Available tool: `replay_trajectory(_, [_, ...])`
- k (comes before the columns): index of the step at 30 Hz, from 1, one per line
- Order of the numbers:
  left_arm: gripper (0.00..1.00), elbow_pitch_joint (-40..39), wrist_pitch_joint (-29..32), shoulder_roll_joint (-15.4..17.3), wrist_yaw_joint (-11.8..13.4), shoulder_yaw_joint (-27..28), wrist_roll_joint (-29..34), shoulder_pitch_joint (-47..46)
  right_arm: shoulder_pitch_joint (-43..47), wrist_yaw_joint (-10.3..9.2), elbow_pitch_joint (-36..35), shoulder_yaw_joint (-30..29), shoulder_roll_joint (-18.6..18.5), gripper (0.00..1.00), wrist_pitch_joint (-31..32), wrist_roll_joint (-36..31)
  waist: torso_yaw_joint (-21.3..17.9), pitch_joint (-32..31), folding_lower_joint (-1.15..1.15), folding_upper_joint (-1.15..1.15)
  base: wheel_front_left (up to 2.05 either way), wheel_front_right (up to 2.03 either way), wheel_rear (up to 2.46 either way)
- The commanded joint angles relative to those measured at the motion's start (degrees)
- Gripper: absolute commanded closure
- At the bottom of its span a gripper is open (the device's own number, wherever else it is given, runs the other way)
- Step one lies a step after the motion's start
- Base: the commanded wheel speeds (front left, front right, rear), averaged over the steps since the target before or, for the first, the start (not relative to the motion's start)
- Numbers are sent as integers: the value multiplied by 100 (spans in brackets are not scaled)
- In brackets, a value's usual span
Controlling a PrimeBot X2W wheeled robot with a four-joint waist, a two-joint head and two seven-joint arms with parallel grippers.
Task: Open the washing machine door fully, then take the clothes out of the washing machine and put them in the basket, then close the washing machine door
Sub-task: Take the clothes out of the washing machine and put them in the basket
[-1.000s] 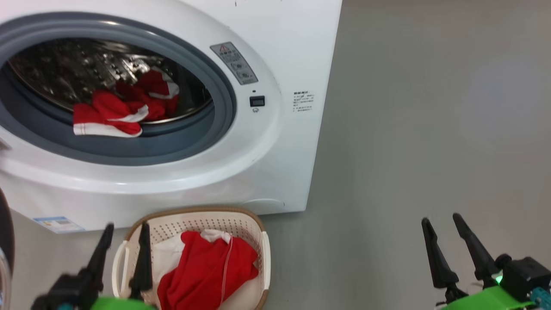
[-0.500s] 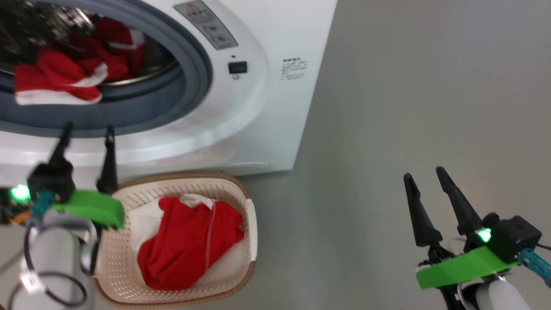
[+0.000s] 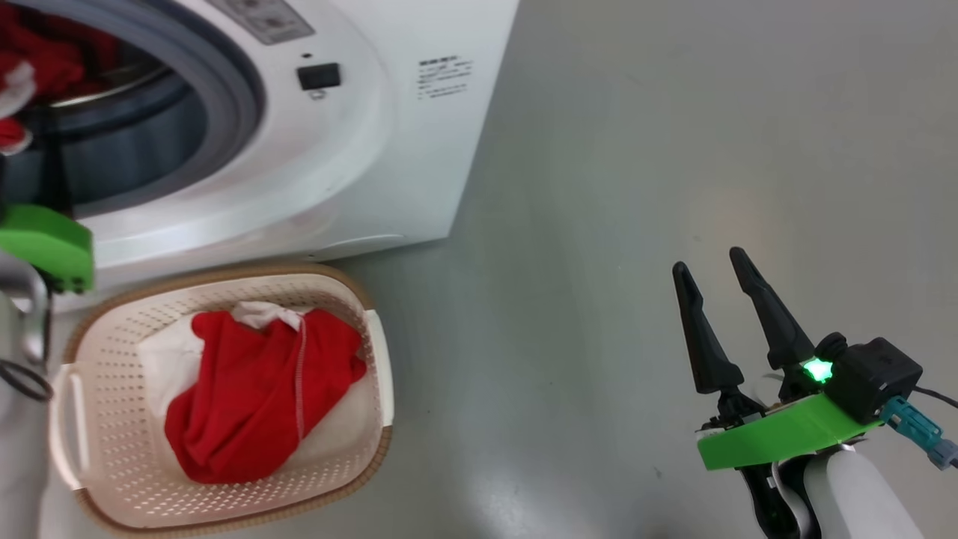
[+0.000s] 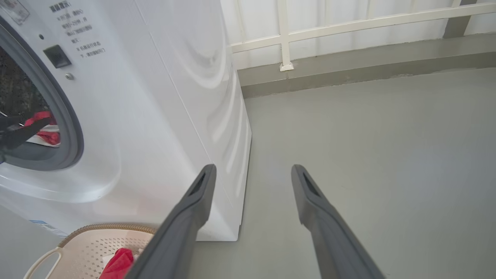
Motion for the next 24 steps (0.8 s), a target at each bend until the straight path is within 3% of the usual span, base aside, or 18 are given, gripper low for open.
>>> replay_trajectory(1, [0, 39, -28, 357, 121, 87, 90, -190, -61, 1, -120, 146, -5, 0, -37, 78, -228, 229, 0, 0, 0, 0, 0])
replay_trajectory(16, [0, 1597, -28, 977, 495, -216, 285, -1397, -170, 1, -149, 302, 25, 0, -37, 96, -506, 536, 0, 0, 0, 0, 0])
replay_trajectory(24, [0, 2095, -23, 1085, 590, -372, 341, -1680, -148, 1, -151, 315, 29, 0, -37, 101, -527, 572, 0, 0, 0, 0, 0])
